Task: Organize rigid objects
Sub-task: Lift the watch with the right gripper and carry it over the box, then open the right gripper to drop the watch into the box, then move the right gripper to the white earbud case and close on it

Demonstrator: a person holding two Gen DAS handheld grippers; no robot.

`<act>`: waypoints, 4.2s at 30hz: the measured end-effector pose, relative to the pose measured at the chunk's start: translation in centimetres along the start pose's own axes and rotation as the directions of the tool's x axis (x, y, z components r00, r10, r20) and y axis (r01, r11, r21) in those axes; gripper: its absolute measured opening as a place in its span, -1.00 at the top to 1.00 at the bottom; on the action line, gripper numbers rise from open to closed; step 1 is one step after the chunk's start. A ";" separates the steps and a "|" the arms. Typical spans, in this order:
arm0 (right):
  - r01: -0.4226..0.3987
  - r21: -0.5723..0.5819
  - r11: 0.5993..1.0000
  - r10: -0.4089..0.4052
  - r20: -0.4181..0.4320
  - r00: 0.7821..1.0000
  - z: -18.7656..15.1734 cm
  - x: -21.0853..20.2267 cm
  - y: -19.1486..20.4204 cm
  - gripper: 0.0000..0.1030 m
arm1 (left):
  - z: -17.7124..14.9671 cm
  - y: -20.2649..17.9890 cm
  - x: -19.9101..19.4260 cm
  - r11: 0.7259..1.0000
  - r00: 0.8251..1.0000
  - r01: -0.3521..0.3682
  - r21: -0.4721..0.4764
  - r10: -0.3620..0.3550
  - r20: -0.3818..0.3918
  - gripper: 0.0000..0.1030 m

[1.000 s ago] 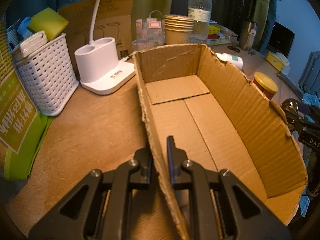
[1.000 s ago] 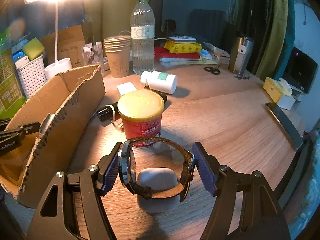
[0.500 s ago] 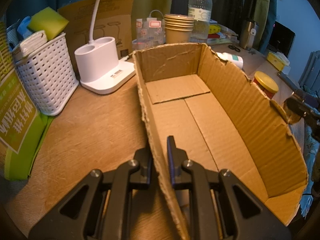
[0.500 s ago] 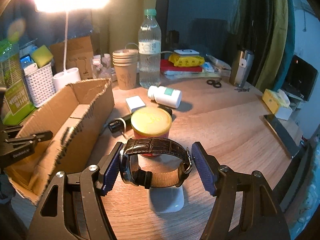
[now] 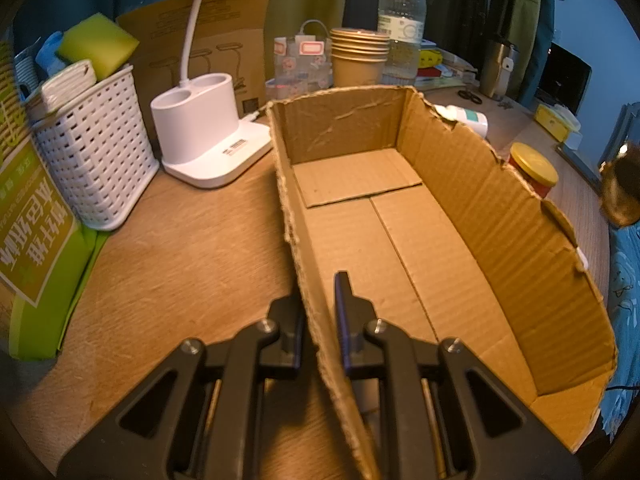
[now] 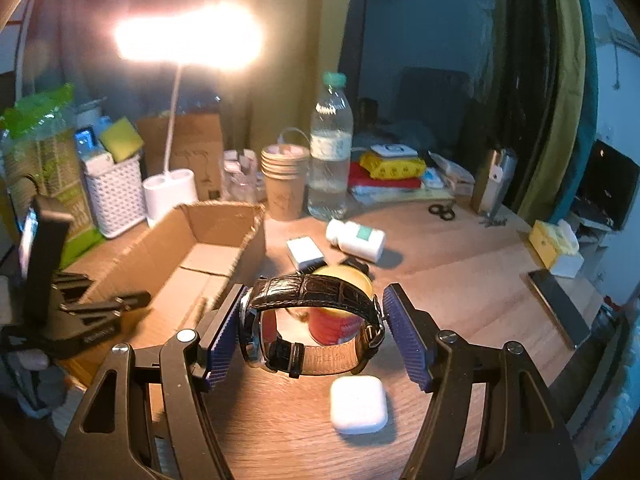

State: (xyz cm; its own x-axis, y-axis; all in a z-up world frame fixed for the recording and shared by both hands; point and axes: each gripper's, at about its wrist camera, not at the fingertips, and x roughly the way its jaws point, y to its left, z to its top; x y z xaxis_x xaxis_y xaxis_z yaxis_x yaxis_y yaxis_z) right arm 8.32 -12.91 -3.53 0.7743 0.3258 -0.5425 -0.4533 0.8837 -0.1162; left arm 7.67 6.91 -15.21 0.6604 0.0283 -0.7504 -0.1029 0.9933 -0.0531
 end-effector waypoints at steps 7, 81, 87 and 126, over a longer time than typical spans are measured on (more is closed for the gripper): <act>-0.057 -0.029 0.998 0.058 0.051 0.997 1.1 -2.0 1.8 -0.40 | 0.0 0.1 0.0 1.000 1.000 0.008 -0.005 -0.008 -0.001 0.72; -0.137 -0.057 0.989 0.135 -0.034 0.990 -0.2 0.1 4.1 -0.54 | 0.1 0.4 0.0 1.000 1.000 0.007 -0.001 -0.007 -0.004 0.71; -0.080 -0.015 0.997 0.079 -0.044 0.996 -0.6 0.3 1.7 -0.54 | 0.1 0.4 0.0 1.000 1.000 0.007 -0.001 -0.007 -0.004 0.71; 0.044 0.092 0.995 -0.015 -0.294 0.956 -7.1 7.0 -4.7 -0.54 | 0.0 -0.1 0.0 1.000 1.000 -0.022 0.016 0.022 0.002 0.71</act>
State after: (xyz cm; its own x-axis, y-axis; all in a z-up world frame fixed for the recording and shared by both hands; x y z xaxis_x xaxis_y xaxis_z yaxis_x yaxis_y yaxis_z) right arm 12.78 -17.17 -12.71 0.6167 0.1994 -0.7615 -0.3762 0.9244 -0.0625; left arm 7.68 6.80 -15.15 0.6594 0.0506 -0.7501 -0.1054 0.9941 -0.0256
